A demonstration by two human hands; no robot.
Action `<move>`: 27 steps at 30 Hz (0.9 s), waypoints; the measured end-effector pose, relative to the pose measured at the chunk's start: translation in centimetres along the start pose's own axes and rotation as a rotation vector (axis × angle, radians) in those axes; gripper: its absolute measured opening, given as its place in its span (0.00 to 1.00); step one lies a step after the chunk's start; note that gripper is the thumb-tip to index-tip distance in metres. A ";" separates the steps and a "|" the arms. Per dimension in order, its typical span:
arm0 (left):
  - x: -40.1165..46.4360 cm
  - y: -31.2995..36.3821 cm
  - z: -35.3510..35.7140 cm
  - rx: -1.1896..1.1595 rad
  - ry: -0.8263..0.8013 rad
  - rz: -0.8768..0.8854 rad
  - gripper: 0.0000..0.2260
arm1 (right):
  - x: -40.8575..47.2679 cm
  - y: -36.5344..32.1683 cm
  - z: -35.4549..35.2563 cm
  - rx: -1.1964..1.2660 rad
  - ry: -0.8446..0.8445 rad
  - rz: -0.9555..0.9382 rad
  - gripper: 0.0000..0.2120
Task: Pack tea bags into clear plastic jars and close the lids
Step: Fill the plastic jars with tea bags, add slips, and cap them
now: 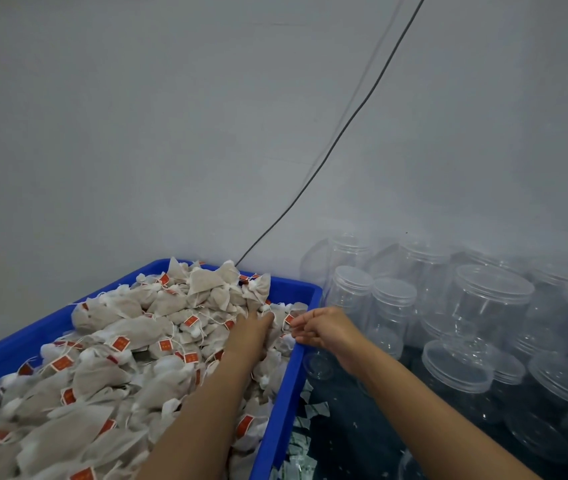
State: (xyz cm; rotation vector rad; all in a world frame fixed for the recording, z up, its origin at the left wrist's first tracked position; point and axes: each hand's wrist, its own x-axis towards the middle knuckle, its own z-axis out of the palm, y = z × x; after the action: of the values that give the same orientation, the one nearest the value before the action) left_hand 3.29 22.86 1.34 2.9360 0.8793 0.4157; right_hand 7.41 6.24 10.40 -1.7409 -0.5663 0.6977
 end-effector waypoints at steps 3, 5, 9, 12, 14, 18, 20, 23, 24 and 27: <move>-0.2 -0.8 -1.0 -0.219 0.057 -0.055 0.16 | -0.1 -0.2 0.0 -0.012 -0.016 -0.009 0.11; -0.4 -1.7 -2.4 -0.396 0.064 -0.090 0.16 | -0.1 -0.5 0.1 -0.011 -0.019 -0.022 0.10; -1.3 -3.2 -5.2 -0.534 0.133 -0.083 0.14 | -0.3 -0.8 1.5 0.031 0.004 -0.045 0.10; -2.4 -3.9 -6.2 -0.570 0.217 -0.097 0.13 | -0.7 -0.6 3.4 0.057 -0.018 -0.049 0.12; -3.1 -4.2 -6.5 -0.628 0.266 -0.127 0.11 | -0.7 -0.3 4.5 0.076 -0.051 -0.045 0.14; -3.8 -4.5 -8.2 -0.688 0.320 -0.139 0.09 | -0.5 -0.2 5.5 0.073 -0.116 -0.053 0.22; -3.9 -4.6 -9.9 -0.731 0.298 -0.128 0.10 | -0.4 0.0 5.5 0.141 -0.189 -0.108 0.33; -4.3 -4.6 -12.8 -0.913 0.109 -0.060 0.10 | 0.0 0.5 5.8 0.125 -0.259 -0.250 0.44; -4.5 -4.4 -13.5 -0.942 0.045 -0.018 0.10 | 0.0 0.5 6.0 0.159 -0.286 -0.266 0.44; -5.1 -3.4 -14.6 -0.900 -0.085 0.102 0.11 | 0.2 0.6 6.5 0.331 -0.358 -0.259 0.30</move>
State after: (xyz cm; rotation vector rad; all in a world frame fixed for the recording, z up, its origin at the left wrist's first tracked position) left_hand -6.50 22.50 13.76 2.1400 0.3705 0.5135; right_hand 3.03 10.63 8.45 -1.2159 -0.8518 0.8684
